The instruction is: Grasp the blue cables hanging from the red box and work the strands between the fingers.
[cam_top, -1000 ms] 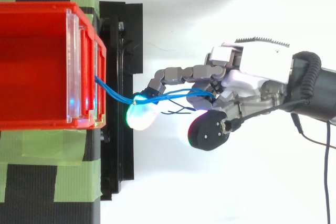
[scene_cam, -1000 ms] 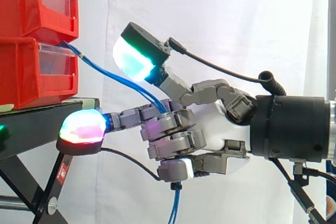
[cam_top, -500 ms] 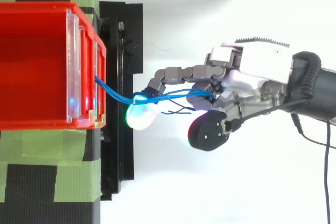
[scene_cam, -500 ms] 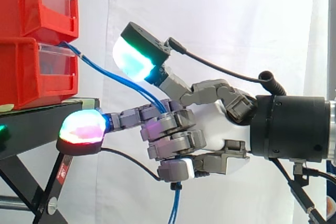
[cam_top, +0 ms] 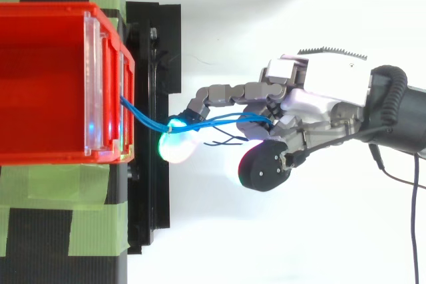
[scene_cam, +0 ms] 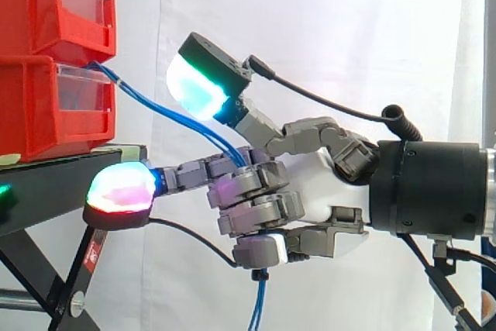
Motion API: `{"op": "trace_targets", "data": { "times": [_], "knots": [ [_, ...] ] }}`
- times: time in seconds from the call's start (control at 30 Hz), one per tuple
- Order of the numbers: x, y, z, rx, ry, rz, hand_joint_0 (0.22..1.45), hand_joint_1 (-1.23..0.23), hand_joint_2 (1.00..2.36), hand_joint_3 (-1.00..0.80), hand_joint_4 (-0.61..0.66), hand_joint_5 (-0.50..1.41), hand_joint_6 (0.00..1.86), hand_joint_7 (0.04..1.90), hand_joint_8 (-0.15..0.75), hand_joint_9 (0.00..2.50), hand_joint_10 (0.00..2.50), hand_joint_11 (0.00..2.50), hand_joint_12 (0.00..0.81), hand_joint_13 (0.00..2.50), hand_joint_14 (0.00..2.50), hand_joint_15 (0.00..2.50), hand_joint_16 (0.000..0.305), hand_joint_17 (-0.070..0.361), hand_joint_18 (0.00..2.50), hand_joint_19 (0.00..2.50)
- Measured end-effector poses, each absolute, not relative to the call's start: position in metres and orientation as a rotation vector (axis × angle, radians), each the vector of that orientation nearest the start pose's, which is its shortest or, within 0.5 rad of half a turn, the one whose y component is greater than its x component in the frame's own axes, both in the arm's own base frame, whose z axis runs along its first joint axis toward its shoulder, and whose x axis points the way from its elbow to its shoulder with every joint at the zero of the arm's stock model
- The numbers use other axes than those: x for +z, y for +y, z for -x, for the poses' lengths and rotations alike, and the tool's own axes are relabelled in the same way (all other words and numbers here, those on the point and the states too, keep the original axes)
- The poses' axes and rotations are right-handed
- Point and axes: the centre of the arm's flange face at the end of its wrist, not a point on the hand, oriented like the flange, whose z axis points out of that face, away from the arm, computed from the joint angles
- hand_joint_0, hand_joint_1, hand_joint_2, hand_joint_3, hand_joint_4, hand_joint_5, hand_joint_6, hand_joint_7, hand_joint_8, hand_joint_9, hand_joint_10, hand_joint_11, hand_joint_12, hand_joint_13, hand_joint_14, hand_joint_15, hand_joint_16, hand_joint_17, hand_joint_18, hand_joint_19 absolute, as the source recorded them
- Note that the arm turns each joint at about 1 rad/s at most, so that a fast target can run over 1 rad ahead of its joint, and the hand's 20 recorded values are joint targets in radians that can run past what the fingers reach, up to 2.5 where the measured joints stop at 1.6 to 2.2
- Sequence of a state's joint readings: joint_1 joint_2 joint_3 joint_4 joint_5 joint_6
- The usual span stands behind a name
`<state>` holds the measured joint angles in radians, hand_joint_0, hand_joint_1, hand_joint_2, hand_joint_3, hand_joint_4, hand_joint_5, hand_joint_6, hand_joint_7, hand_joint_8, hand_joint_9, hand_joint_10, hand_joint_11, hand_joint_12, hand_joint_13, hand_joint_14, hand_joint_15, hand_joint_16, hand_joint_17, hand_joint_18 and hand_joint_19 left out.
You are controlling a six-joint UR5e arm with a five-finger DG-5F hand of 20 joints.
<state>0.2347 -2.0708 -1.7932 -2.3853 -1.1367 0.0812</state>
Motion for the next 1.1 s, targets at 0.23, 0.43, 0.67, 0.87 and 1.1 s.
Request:
{"op": "trace_targets", "data": {
  "times": [0.23, 0.43, 0.67, 0.87, 1.1],
  "knots": [
    [0.1796, -0.0328, -0.6162, 1.145, 0.989, -1.333, 0.78, -0.54, 1.0, -1.0, 0.3, 0.16, 0.01, 1.01, 0.422, 0.95, 2.5, 2.5, 0.475, 1.29, 2.5, 1.65, 0.055, 0.124, 1.66, 0.92],
    [0.1796, -0.0328, -0.6162, 1.145, 0.989, -1.333, 0.78, -0.54, 1.0, -1.0, 0.3, 0.15, 0.01, 1.01, 0.422, 0.95, 2.5, 2.5, 0.475, 1.29, 2.5, 1.65, 0.055, 0.123, 1.66, 0.93],
    [0.1797, -0.0329, -0.6162, 1.145, 0.988, -1.333, 0.78, -0.54, 1.0, -1.0, 0.3, 0.15, 0.01, 1.0, 0.422, 0.95, 2.5, 2.5, 0.476, 1.29, 2.5, 1.65, 0.055, 0.125, 1.66, 0.94],
    [0.1798, -0.0329, -0.6162, 1.145, 0.988, -1.333, 0.78, -0.54, 1.0, -1.0, 0.3, 0.15, 0.01, 1.0, 0.423, 0.95, 2.5, 2.5, 0.476, 1.29, 2.5, 1.65, 0.055, 0.123, 1.66, 0.94],
    [0.1797, -0.0329, -0.6162, 1.145, 0.988, -1.333, 0.78, -0.54, 1.0, -1.0, 0.3, 0.15, 0.01, 1.0, 0.424, 0.95, 2.5, 2.5, 0.476, 1.29, 2.5, 1.66, 0.055, 0.123, 1.66, 0.95]
  ]
}}
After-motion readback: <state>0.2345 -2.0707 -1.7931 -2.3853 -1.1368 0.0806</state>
